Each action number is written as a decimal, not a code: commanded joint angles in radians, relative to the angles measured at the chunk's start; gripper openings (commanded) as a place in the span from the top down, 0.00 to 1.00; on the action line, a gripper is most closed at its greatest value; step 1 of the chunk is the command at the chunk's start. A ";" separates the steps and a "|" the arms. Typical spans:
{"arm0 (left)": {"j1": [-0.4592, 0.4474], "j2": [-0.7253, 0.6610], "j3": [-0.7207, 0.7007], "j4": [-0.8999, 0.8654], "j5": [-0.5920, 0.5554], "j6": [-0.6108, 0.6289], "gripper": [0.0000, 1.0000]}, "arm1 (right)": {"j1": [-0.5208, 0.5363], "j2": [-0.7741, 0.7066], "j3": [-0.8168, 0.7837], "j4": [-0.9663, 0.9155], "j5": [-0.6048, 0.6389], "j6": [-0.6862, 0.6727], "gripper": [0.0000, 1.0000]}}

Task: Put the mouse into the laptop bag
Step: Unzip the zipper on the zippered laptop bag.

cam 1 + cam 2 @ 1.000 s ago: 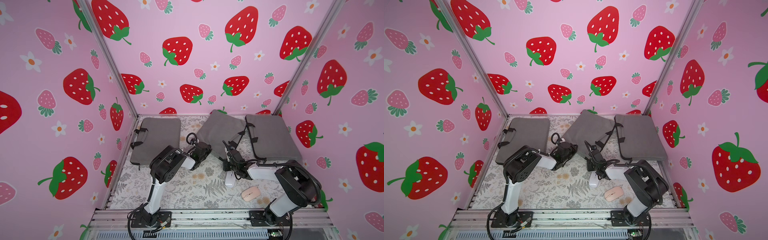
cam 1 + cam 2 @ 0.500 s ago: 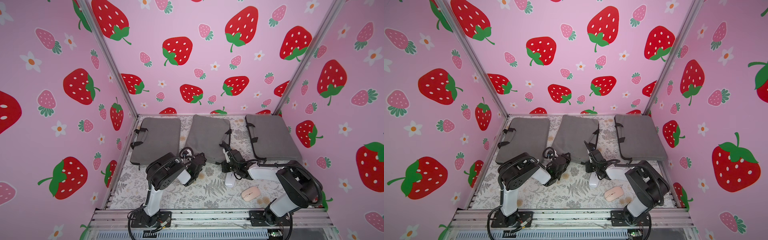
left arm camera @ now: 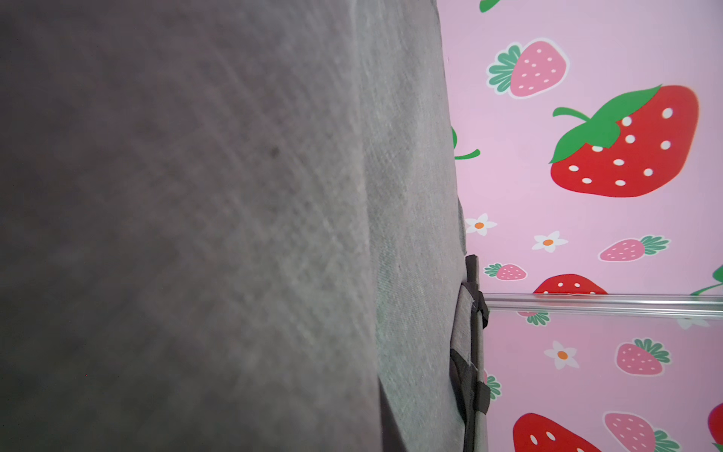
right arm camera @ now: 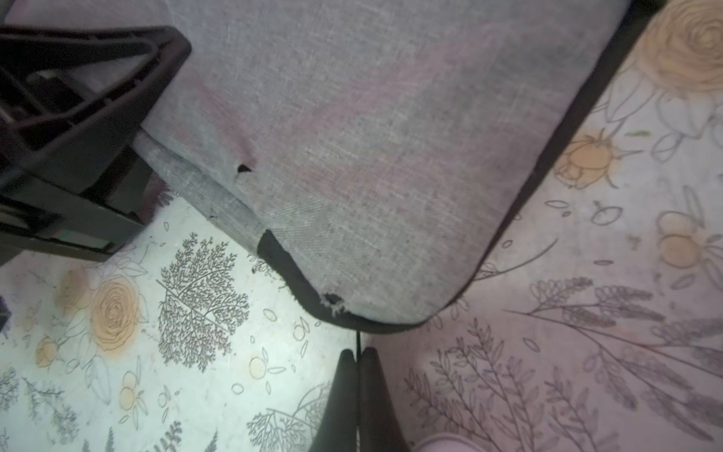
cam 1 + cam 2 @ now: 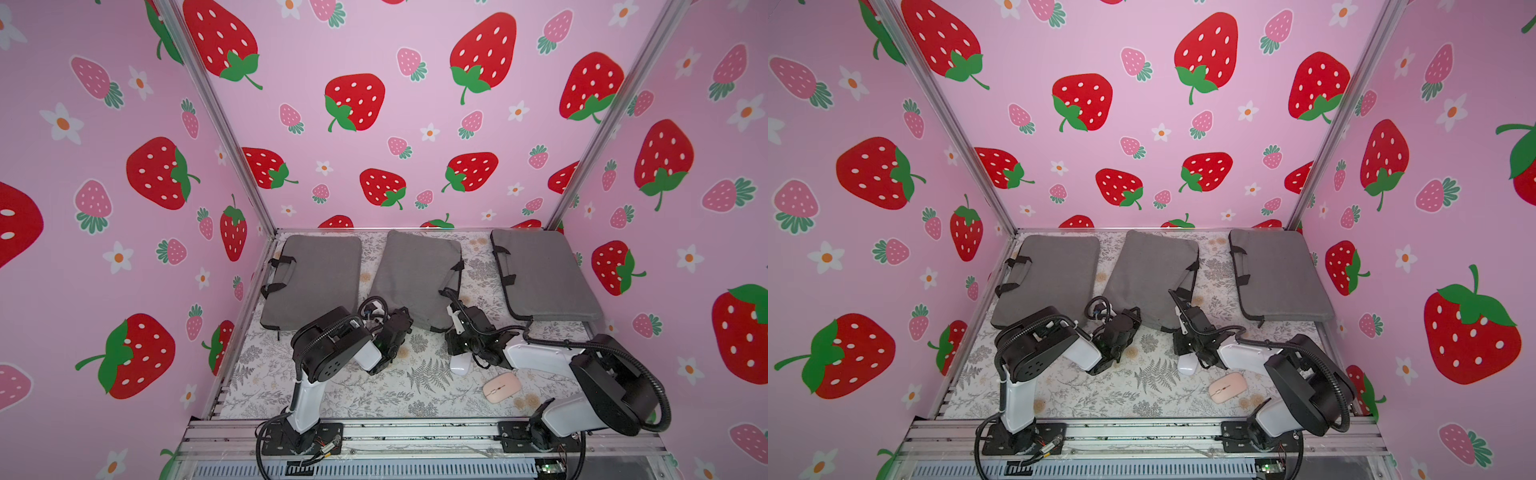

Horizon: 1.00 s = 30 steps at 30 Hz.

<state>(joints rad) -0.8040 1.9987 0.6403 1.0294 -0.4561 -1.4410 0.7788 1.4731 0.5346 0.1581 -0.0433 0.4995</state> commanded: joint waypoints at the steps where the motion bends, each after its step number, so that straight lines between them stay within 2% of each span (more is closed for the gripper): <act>1: -0.017 -0.009 0.017 -0.102 -0.004 0.020 1.00 | 0.040 0.027 0.034 -0.025 -0.053 -0.009 1.00; 8: -0.021 -0.046 0.034 -0.159 -0.006 0.030 1.00 | 0.066 0.054 0.076 -0.054 -0.033 -0.016 1.00; 14: -0.043 -0.050 0.018 -0.115 -0.007 0.030 1.00 | 0.088 0.106 0.151 -0.074 0.011 -0.014 1.00; 19: -0.065 -0.044 0.017 -0.103 0.058 0.030 1.00 | 0.088 0.157 0.206 -0.068 0.020 -0.050 1.00; 22: -0.087 -0.050 -0.019 -0.046 0.040 0.045 1.00 | 0.088 0.168 0.216 -0.060 0.031 -0.052 1.00; 25: -0.100 -0.082 -0.031 -0.083 0.026 0.063 1.00 | 0.090 0.166 0.217 -0.049 0.014 -0.045 1.00; 27: -0.109 -0.115 -0.025 -0.164 0.022 0.063 0.74 | 0.090 0.155 0.205 -0.033 -0.005 -0.038 1.00; 30: -0.122 -0.167 -0.049 -0.226 0.008 0.051 0.43 | 0.090 0.121 0.172 -0.017 0.009 -0.023 1.00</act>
<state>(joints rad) -0.8841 1.8851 0.6090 0.8722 -0.4789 -1.4082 0.8562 1.6218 0.7158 0.0677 -0.0166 0.4690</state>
